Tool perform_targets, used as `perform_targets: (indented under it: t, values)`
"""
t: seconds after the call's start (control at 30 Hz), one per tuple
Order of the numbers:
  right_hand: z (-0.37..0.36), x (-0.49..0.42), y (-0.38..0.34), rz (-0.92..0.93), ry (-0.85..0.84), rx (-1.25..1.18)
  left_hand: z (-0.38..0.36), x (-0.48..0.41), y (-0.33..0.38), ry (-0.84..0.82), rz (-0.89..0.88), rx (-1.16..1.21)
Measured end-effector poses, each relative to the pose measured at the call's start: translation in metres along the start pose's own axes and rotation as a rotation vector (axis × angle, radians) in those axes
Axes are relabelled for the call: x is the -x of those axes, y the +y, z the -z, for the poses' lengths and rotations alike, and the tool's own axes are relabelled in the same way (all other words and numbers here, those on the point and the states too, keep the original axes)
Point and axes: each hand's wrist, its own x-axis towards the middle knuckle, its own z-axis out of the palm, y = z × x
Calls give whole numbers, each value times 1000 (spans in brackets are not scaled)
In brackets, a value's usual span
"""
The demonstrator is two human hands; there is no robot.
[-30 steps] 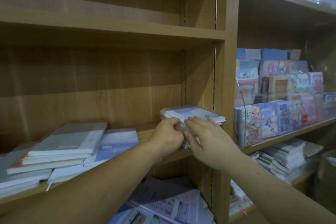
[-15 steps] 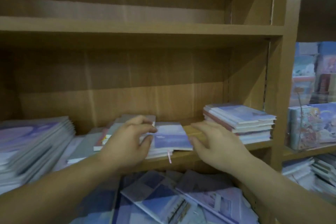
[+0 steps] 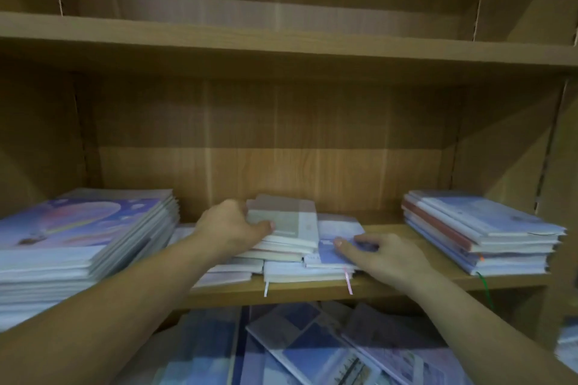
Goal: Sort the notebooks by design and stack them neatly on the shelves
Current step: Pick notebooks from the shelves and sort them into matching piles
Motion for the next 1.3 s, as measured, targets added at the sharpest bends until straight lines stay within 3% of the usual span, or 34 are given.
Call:
perform_targets:
  t: [0.13, 0.33, 0.47, 0.63, 0.83, 0.93, 1.07, 1.17, 1.3]
  values:
    - [2, 0, 1, -9, 37, -95, -11, 2, 23, -14, 24, -31]
    - [13, 2, 4, -11, -49, -181, -45, 18, 32, 104, -153, -77]
    - [12, 0, 11, -23, -23, -280, -51, 21, 33, -33, -284, 19]
    - [12, 5, 21, -27, -31, -423, -36, 23, 11, -176, -412, -305]
    - [10, 12, 16, -16, -36, -424, -22, 30, -8, -116, -437, -489]
    - [11, 14, 18, -13, -41, -435, -5, 33, -11, -103, -355, -539]
    - [15, 12, 20, -37, -43, -467, 3, 32, 6, -122, -288, -343]
    - [15, 12, 19, -61, -47, -469, -14, 38, 28, -105, -229, -58]
    - [13, 17, 15, -59, -47, -464, -42, 30, 57, -248, -129, 94]
